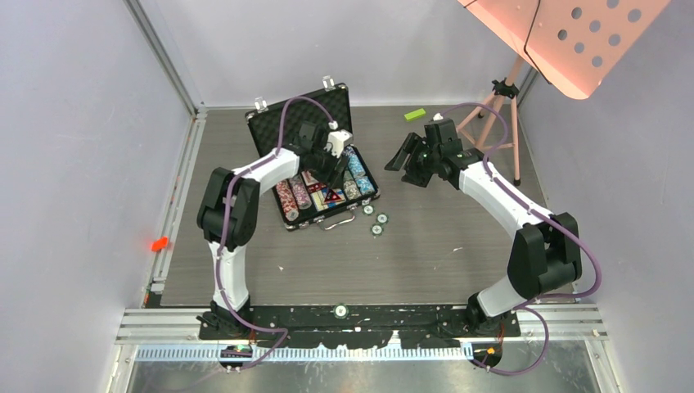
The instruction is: Pack up texas hold em set
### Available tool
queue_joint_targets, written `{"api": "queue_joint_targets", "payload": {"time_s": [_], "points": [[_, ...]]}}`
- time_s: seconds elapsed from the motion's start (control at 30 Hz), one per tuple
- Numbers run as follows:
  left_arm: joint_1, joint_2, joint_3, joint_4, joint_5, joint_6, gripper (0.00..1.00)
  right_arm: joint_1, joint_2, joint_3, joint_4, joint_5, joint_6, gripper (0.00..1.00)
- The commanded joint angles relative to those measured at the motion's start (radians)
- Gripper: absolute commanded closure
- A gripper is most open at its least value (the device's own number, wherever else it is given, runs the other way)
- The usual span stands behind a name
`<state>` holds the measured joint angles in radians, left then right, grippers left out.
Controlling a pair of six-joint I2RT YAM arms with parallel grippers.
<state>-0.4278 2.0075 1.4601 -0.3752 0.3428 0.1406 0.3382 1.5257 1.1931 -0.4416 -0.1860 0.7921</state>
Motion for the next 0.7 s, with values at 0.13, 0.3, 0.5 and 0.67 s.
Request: {"api": "queue_joint_targets", "payload": {"time_s": [0.13,0.3,0.5,0.67], "points": [[0.006,-0.001,0.033,-0.025,0.057,-0.008,0.54,-0.002,0.003,0.032,0.015,-0.016,0.003,0.35],[0.006,-0.064,0.015,0.024,0.053,-0.038,0.61,-0.002,0.005,0.029,0.017,-0.018,0.001,0.36],[0.006,-0.147,-0.029,0.107,0.108,-0.090,0.63,-0.002,0.030,0.064,0.022,-0.071,-0.019,0.40],[0.006,-0.231,-0.108,0.202,0.226,-0.183,0.64,-0.002,0.037,0.106,0.015,-0.151,-0.049,0.47]]}}
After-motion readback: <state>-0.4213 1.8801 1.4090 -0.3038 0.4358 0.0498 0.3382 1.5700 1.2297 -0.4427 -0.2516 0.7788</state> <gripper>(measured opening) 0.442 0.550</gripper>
